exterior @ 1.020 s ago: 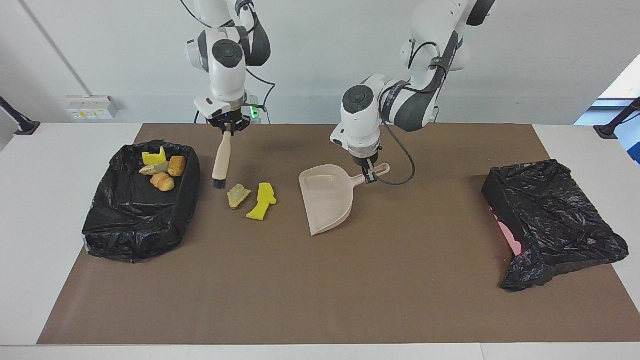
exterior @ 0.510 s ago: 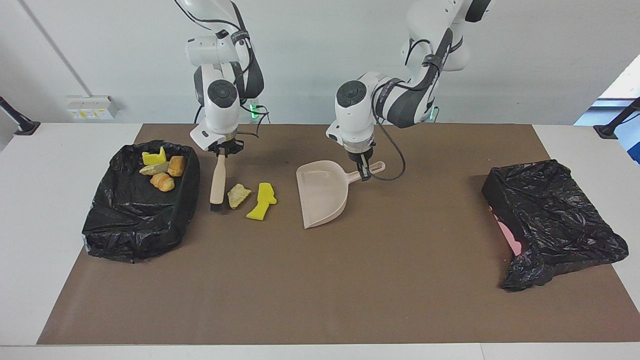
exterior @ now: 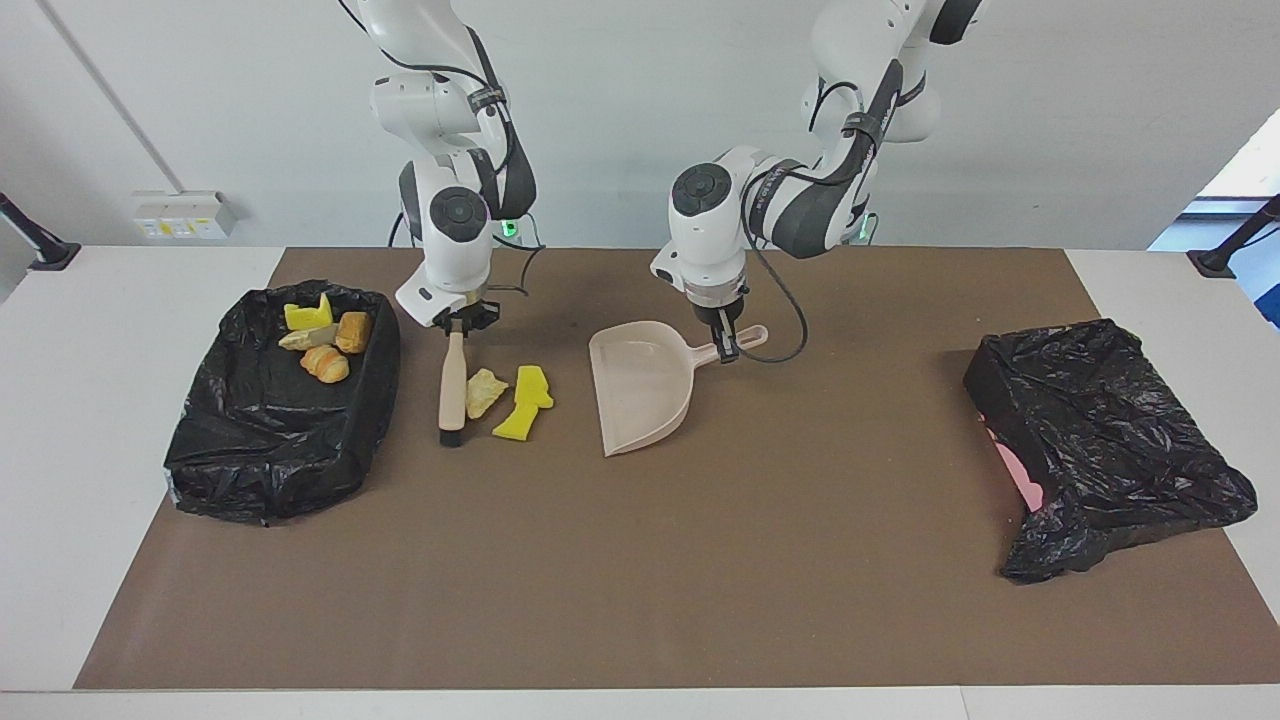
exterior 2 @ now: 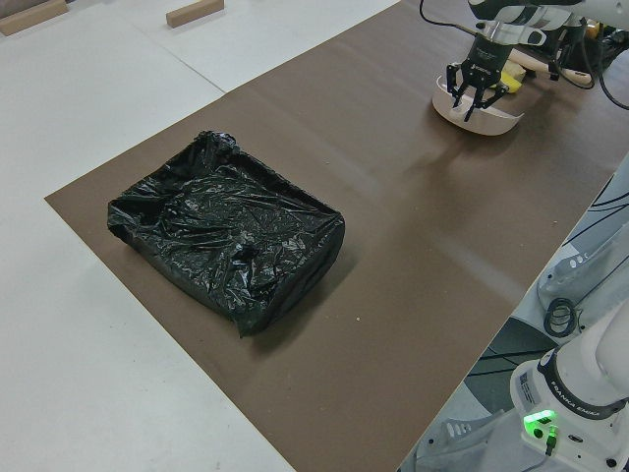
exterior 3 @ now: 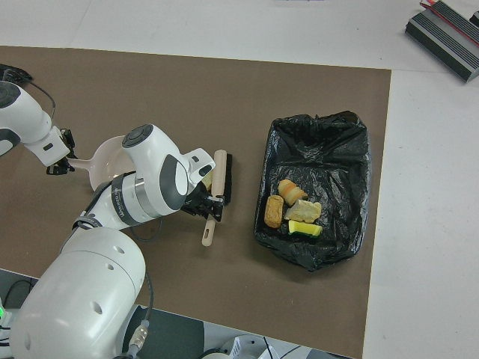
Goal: Sweep and dump trash in bin
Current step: 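Sweep the yellow foam and paper into the dustpan with the right gripper's brush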
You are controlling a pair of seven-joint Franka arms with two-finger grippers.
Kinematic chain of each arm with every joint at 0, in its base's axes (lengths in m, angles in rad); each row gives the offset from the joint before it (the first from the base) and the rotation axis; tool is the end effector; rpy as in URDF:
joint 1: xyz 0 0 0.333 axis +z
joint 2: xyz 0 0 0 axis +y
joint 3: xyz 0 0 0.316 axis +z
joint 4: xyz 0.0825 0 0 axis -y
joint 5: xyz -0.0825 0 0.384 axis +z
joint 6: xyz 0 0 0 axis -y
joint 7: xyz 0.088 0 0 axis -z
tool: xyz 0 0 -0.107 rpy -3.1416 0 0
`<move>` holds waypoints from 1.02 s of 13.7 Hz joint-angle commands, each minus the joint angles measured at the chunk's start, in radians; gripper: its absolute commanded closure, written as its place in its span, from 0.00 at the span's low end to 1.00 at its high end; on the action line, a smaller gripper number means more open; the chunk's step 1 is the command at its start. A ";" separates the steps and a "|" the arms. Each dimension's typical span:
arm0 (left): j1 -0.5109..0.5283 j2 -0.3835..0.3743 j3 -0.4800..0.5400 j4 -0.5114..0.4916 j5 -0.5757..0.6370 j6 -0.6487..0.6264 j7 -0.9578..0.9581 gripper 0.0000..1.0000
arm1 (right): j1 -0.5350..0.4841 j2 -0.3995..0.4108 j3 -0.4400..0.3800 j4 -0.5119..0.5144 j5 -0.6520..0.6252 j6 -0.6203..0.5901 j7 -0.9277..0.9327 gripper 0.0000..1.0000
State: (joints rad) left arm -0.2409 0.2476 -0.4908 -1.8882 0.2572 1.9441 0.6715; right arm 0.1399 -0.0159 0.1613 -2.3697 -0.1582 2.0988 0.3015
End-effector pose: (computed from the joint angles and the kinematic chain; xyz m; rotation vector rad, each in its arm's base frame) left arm 0.4603 -0.3730 0.3777 -2.1915 2.0684 0.2306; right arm 0.4477 0.1311 0.3125 2.9249 0.1416 -0.3024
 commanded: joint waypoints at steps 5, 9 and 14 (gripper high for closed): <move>-0.014 -0.028 0.012 -0.052 -0.003 0.038 0.017 1.00 | 0.116 0.115 0.012 0.124 0.404 0.061 -0.146 1.00; -0.014 -0.030 0.012 -0.052 -0.003 0.035 0.017 1.00 | 0.141 0.099 0.012 0.115 0.673 0.047 -0.291 1.00; -0.012 -0.031 0.011 -0.057 -0.003 0.021 0.022 1.00 | 0.133 0.030 0.003 0.121 0.665 -0.029 -0.312 1.00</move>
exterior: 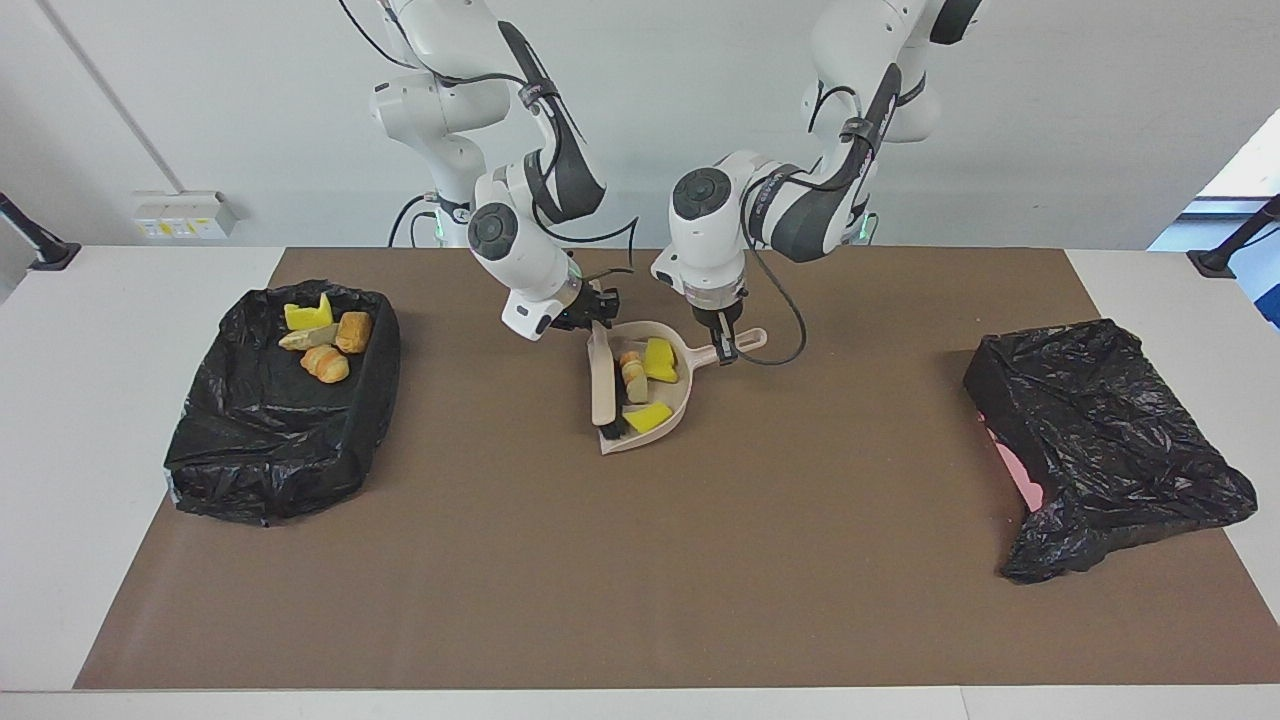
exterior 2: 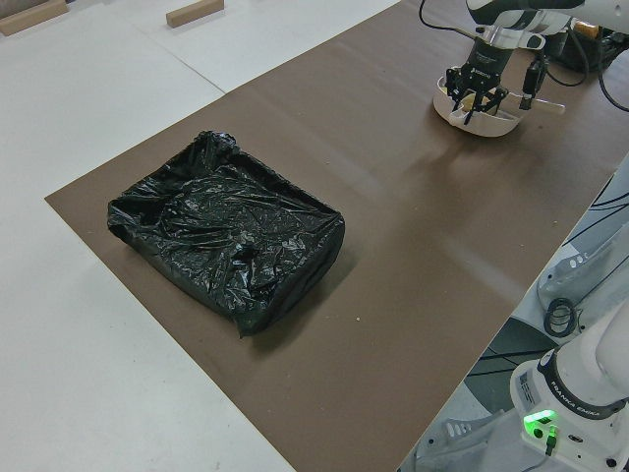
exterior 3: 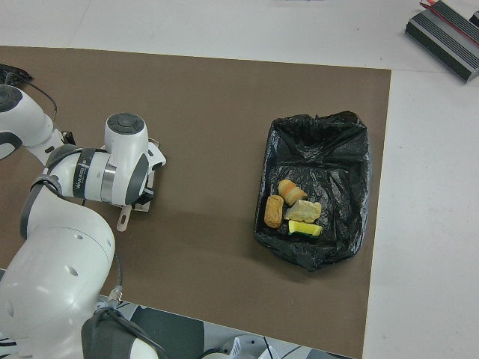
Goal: Sweep and dump trash in bin
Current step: 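Sweep the yellow foam and paper into the dustpan with the right gripper's brush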
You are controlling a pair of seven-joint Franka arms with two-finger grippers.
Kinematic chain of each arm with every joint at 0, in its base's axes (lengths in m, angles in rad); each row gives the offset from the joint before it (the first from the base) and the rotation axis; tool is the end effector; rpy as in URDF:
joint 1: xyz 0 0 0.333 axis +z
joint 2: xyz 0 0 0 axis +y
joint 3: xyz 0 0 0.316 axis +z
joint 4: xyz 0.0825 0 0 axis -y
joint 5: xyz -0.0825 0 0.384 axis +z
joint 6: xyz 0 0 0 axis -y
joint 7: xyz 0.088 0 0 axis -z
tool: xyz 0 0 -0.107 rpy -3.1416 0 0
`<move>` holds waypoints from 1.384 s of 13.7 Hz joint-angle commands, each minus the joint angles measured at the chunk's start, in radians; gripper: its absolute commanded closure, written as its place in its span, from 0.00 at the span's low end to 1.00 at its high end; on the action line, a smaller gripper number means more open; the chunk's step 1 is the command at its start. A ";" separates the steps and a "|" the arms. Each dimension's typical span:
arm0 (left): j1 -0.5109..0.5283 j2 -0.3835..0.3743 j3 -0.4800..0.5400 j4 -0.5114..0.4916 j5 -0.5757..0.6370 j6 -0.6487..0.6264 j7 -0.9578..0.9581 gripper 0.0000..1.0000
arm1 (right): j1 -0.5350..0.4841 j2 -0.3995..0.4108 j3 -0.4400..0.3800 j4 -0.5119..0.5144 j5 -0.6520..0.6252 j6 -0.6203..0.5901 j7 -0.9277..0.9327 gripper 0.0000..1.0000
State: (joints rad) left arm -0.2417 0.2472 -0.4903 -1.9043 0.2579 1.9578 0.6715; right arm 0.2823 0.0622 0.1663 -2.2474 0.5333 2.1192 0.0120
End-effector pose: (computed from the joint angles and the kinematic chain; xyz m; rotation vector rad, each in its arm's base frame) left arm 0.4577 -0.3724 0.3718 -2.1875 2.0732 0.2335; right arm 0.4512 0.2427 0.3293 -2.7292 -0.1512 0.3906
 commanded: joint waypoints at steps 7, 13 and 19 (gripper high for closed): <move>-0.008 -0.029 0.010 -0.022 -0.008 -0.005 0.062 1.00 | 0.024 -0.197 0.009 0.022 -0.461 -0.252 0.330 1.00; 0.042 -0.032 0.010 -0.032 -0.014 0.035 0.170 1.00 | 0.038 -0.200 0.013 0.020 -0.443 -0.248 0.367 1.00; 0.172 -0.113 0.009 -0.032 -0.103 0.047 0.408 1.00 | 0.063 -0.203 0.038 0.020 -0.408 -0.239 0.402 1.00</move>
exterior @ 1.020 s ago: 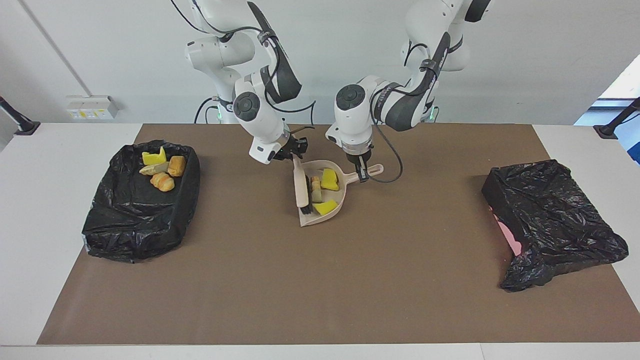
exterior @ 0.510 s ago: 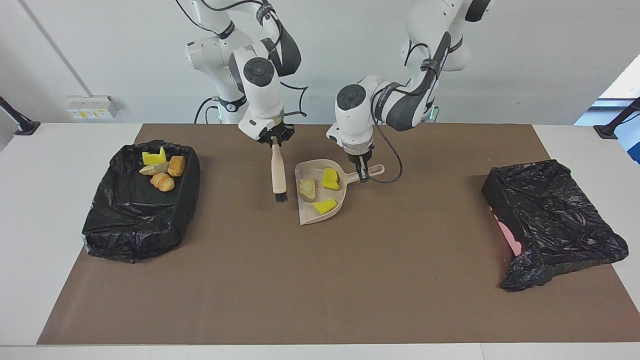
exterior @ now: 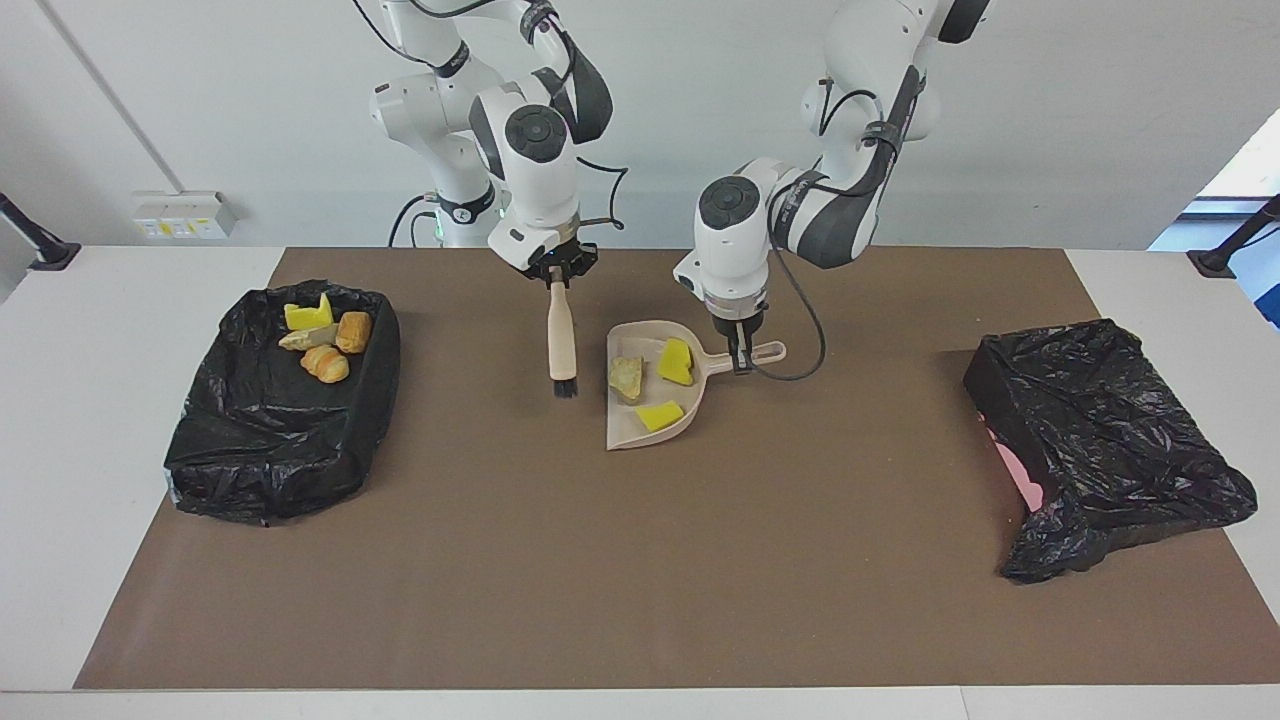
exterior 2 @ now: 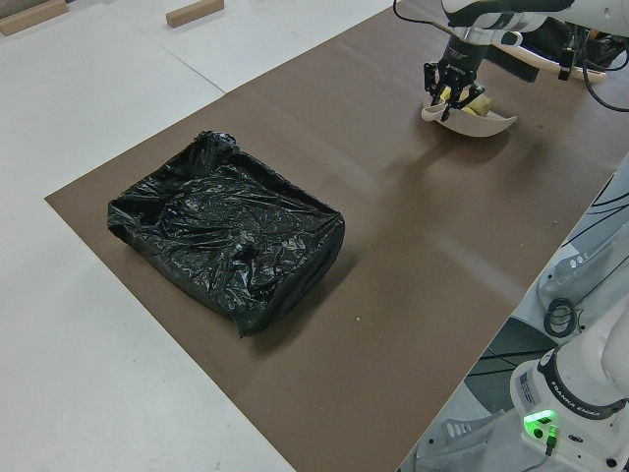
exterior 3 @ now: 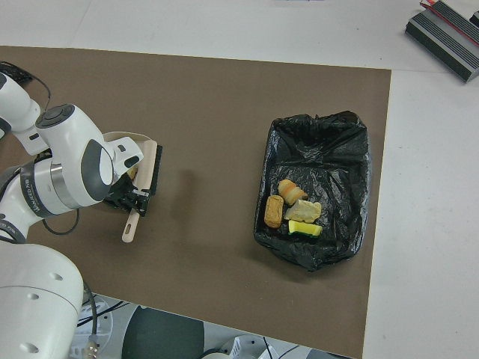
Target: Sweep and dump trash in bin
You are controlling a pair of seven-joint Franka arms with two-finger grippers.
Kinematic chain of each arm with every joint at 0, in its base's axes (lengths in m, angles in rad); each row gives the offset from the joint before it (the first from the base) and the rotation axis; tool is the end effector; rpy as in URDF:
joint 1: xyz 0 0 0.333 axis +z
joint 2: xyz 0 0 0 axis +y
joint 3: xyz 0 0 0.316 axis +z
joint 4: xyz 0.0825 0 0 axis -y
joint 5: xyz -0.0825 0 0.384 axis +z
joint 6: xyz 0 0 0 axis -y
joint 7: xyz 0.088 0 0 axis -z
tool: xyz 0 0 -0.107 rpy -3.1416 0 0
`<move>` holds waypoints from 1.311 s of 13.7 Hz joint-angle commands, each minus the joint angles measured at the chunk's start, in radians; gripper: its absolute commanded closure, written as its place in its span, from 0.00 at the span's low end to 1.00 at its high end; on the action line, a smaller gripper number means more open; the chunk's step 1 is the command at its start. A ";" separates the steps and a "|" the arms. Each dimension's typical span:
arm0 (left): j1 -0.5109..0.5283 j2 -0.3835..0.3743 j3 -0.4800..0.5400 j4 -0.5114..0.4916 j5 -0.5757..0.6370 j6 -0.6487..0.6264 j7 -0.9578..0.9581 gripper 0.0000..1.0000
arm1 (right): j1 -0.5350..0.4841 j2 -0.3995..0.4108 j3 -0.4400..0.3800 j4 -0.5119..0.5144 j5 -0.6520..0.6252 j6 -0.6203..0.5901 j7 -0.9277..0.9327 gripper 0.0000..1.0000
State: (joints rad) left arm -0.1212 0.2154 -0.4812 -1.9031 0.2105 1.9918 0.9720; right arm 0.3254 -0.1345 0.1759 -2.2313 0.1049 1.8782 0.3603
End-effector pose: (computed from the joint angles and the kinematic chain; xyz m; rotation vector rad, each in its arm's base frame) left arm 0.5016 -0.3153 0.3910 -2.0642 2.2700 0.1727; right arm 0.4131 0.2366 0.4114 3.0920 0.1455 -0.3578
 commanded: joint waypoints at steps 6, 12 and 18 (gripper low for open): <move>0.300 -0.221 0.010 -0.028 -0.157 -0.102 0.338 1.00 | 0.168 -0.007 0.051 -0.042 0.090 0.102 0.261 1.00; 0.586 -0.245 0.035 0.001 -0.191 -0.146 0.463 1.00 | 0.328 0.013 0.051 -0.157 0.124 0.251 0.410 1.00; 0.683 -0.222 0.232 0.071 -0.184 -0.128 0.516 1.00 | 0.342 -0.011 0.051 -0.251 0.125 0.283 0.428 1.00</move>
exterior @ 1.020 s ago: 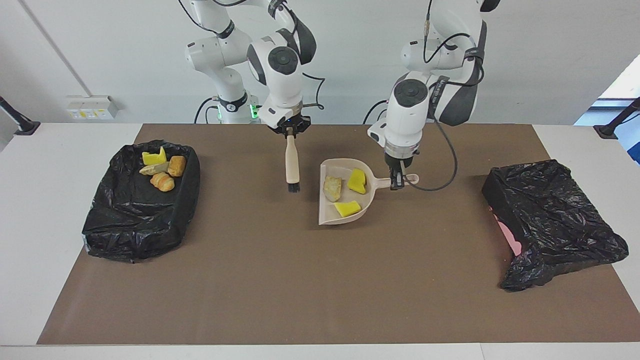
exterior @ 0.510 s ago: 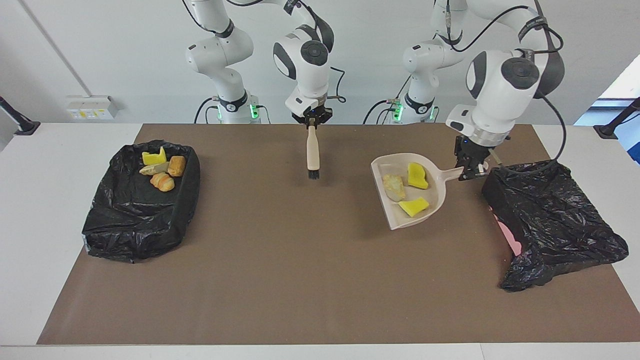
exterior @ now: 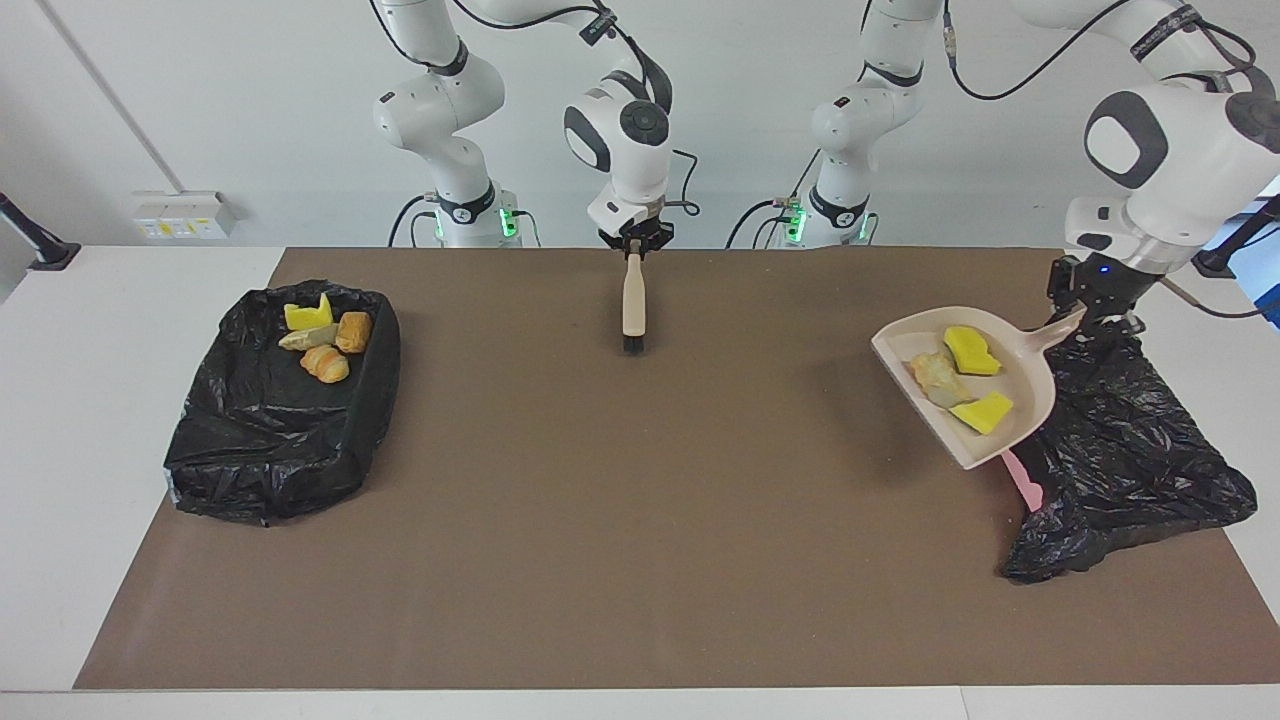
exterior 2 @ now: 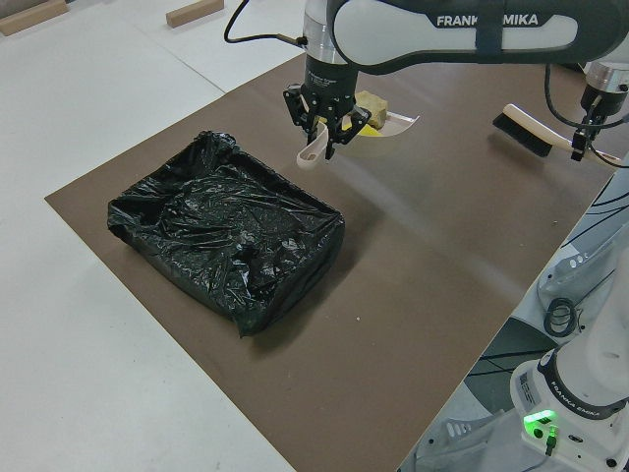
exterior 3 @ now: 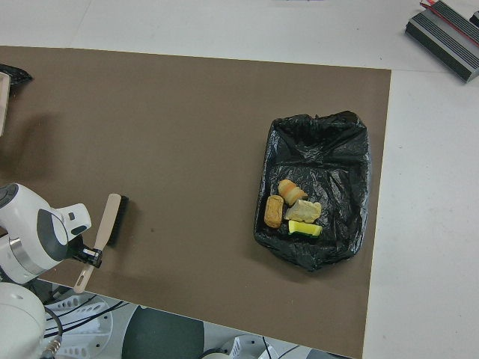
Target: Sweep and dump trash in bin
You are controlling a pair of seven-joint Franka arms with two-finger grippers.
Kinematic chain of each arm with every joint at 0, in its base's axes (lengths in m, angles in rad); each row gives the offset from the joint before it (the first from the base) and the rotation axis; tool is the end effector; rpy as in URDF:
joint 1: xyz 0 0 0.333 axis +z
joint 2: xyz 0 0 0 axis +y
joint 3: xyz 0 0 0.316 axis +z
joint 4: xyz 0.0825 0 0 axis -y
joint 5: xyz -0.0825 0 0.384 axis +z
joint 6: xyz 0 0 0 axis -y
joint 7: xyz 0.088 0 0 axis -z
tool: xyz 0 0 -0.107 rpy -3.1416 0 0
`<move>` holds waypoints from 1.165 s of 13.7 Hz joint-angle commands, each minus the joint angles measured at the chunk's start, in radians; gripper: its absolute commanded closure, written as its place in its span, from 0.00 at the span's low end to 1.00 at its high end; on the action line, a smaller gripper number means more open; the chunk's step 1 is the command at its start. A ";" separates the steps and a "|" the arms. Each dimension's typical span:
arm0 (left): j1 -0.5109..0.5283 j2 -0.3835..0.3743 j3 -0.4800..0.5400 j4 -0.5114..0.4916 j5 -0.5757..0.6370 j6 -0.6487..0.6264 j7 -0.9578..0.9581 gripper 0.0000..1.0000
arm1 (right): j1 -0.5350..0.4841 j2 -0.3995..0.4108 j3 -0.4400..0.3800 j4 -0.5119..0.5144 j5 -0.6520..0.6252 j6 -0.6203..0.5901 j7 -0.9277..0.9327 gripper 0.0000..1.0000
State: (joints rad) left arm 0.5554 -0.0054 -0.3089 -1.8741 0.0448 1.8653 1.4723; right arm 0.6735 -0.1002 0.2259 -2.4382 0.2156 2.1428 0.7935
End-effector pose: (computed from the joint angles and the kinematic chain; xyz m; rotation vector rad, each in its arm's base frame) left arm 0.5421 0.1397 0.5082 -2.5361 1.8084 0.0562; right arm 0.2736 0.3579 0.3258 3.0703 -0.0496 -0.3692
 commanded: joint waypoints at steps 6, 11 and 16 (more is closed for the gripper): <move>0.009 0.088 0.149 0.191 0.321 0.096 0.008 1.00 | -0.014 -0.038 0.000 -0.045 0.067 -0.001 -0.126 1.00; -0.009 0.127 0.146 0.191 0.598 0.115 0.002 1.00 | -0.034 -0.016 0.000 -0.015 0.071 -0.015 -0.144 0.01; -0.084 0.127 0.146 0.194 0.802 0.048 0.005 1.00 | -0.127 -0.019 -0.007 0.148 0.059 -0.099 -0.209 0.00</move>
State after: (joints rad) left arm 0.4974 0.1174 -0.1729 -1.7057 0.7847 1.9587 1.4766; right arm 0.5832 -0.1161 0.2217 -2.3484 0.2589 2.0965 0.6215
